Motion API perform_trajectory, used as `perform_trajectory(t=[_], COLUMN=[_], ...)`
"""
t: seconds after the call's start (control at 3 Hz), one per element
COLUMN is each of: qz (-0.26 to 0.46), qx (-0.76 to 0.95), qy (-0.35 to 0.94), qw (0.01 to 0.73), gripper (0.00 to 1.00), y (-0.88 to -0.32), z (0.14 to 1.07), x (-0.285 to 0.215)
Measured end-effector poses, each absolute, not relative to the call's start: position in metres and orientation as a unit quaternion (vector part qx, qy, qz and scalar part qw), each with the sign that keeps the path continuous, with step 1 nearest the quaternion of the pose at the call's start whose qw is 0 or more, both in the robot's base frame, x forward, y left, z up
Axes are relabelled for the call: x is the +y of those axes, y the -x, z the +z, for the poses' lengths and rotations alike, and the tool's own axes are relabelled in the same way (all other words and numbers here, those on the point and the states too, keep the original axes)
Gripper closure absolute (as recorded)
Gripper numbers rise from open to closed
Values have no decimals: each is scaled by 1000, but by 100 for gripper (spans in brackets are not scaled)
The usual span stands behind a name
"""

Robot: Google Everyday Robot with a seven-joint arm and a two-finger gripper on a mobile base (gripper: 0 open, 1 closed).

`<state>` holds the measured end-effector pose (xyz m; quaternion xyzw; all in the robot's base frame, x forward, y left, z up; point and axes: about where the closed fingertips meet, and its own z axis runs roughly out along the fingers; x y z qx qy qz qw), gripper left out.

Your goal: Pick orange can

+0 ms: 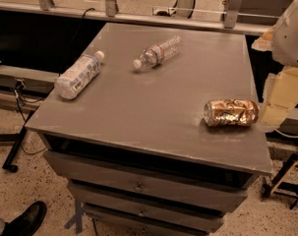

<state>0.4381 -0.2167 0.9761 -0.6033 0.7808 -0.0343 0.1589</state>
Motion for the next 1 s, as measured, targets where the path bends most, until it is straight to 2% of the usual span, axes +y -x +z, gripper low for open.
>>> perform_trajectory(t=[0.33,1.0], qz=[-34,-23], qx=[781,770], qy=[603,612], qw=[159,180], gripper=[0,0], y=[-438,-477], z=[976,943], x=[-217,-225])
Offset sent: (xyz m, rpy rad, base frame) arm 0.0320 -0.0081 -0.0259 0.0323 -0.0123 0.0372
